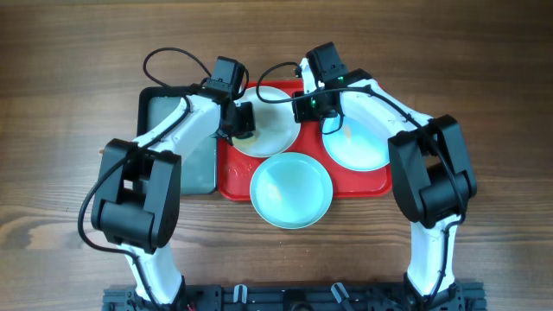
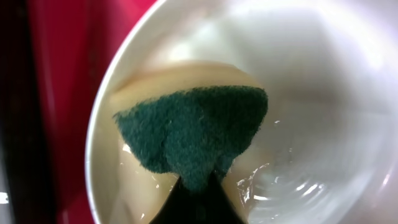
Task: Clean dirty plates on tray and stack at the side
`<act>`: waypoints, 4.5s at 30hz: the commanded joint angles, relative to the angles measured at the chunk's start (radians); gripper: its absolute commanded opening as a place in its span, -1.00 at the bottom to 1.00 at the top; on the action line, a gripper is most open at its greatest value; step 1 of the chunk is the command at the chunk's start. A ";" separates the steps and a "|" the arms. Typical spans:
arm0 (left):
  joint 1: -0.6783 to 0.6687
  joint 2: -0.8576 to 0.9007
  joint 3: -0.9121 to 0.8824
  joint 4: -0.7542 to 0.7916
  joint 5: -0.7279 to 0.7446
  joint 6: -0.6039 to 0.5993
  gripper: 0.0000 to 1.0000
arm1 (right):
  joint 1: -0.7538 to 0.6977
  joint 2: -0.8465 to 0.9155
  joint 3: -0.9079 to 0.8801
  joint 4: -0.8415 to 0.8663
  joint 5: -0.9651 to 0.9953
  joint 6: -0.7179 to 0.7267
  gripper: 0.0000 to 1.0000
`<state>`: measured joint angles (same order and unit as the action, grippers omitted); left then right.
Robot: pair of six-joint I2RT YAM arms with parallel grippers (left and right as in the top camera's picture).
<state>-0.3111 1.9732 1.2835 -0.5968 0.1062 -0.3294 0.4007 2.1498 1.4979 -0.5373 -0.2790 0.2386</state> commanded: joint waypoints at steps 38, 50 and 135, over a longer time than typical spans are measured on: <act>-0.008 0.023 0.055 0.010 -0.022 -0.016 -0.92 | 0.006 0.011 -0.007 0.002 0.002 -0.002 -0.92; -0.008 0.070 0.055 0.134 0.148 -0.020 -0.92 | 0.006 0.011 -0.007 0.003 0.001 -0.011 -0.91; 0.332 -0.337 0.056 -0.180 0.056 -0.016 -0.92 | 0.006 0.011 -0.008 0.002 0.002 -0.010 -0.14</act>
<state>-0.0666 1.6745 1.3308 -0.7212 0.1711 -0.3466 0.4007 2.1498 1.4960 -0.5373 -0.2768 0.2340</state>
